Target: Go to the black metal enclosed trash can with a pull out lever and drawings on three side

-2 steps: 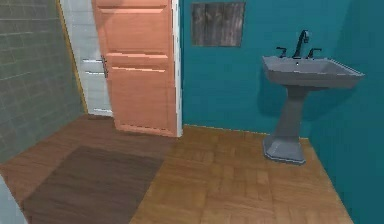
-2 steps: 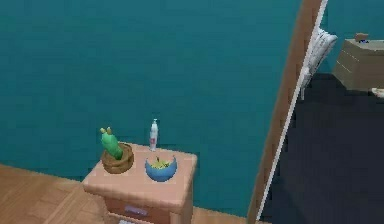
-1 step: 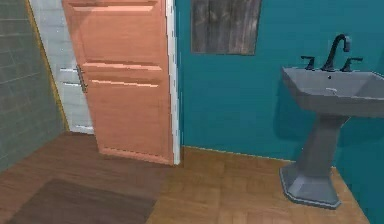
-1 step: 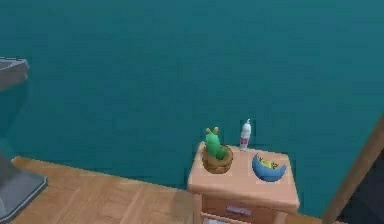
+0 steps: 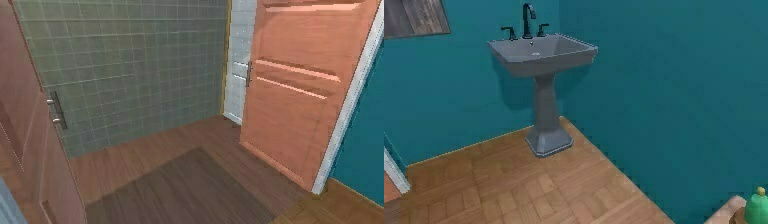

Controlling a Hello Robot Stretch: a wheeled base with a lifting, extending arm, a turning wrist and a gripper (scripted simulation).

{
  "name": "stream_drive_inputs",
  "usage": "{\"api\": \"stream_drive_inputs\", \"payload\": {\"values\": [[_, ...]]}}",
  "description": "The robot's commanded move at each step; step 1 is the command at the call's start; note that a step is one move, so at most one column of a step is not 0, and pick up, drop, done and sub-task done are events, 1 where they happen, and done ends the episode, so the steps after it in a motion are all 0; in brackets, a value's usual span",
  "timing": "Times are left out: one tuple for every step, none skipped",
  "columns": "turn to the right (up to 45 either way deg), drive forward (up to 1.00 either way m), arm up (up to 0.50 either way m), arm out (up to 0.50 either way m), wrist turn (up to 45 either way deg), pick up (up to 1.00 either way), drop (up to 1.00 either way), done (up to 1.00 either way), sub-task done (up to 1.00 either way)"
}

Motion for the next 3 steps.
{"api": "stream_drive_inputs", "payload": {"values": [[-12.0, 0.00, 0.00, 0.00, 0.0, 0.00, 0.00, 0.00, 0.00], [0.0, 1.00, 0.00, 0.00, 0.0, 0.00, 0.00, 0.00, 0.00], [0.0, 0.25, 0.00, 0.00, 0.0, 0.00, 0.00, 0.00, 0.00]]}}
